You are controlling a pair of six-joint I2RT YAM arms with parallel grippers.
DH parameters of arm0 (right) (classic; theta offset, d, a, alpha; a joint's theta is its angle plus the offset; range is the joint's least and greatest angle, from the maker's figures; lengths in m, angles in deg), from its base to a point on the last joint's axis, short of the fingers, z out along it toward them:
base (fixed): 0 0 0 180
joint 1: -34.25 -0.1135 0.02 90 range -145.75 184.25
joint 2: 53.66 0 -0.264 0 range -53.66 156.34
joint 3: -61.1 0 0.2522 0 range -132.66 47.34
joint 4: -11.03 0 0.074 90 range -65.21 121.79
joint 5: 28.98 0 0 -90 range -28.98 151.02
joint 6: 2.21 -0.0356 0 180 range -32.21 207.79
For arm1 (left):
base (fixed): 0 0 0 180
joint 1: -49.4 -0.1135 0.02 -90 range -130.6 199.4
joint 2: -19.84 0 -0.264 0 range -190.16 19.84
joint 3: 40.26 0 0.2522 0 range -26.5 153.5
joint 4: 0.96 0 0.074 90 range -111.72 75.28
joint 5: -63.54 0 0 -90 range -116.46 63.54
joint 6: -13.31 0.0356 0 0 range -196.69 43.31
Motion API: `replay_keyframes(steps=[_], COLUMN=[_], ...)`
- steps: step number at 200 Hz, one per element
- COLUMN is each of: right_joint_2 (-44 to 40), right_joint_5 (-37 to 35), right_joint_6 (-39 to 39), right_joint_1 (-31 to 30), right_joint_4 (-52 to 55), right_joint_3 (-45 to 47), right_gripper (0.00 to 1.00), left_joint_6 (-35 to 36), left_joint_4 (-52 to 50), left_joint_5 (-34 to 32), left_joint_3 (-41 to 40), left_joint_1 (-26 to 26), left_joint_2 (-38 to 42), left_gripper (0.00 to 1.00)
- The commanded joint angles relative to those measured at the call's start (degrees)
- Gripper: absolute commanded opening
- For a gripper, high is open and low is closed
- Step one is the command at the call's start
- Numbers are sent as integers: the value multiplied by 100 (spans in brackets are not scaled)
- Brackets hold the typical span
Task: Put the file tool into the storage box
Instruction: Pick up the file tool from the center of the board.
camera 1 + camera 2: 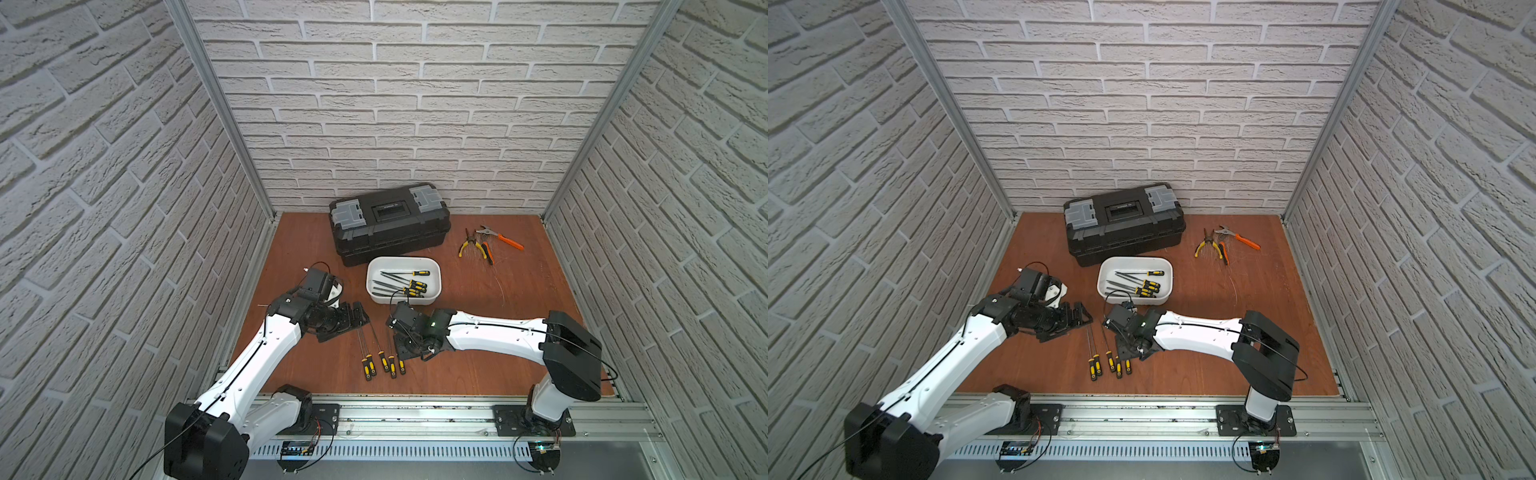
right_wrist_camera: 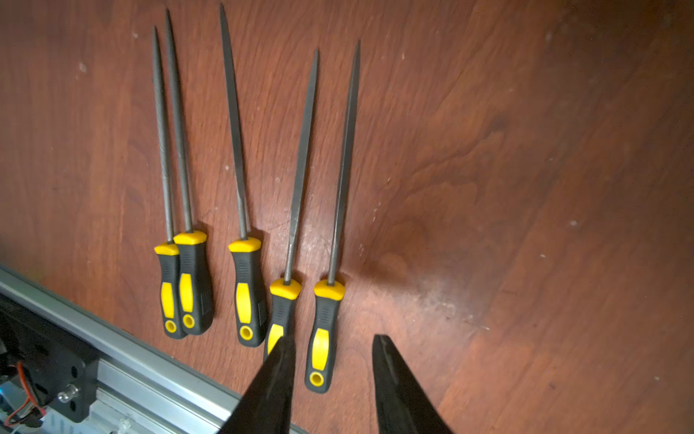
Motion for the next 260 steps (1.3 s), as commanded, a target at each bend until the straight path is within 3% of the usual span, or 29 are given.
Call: replay_keyframes(steps=[1,158,217,260], right_joint_2=[155,1087,1005,472], right_joint_5=[21,-148,-405,-849], right_joint_6=[-124,-32,-105,365], right_joint_1=[-102,-227,-231,-218], right_joint_4=[34,930,1112,1328], right_joint_3=[51,-668,-514,-449], right_gripper=[39,37,17,4], left_joint_6=[-185,164,356,596], left_joint_4=[178,-205,-337,-365], left_joint_5=[200,-70,-164,-306], left_joint_3=[-75,397,704,1312], left_joint_1=[-252,-315,-313,-270], left_joint_2=[79,2,-112,-82], left_gripper=[98,98,98,98])
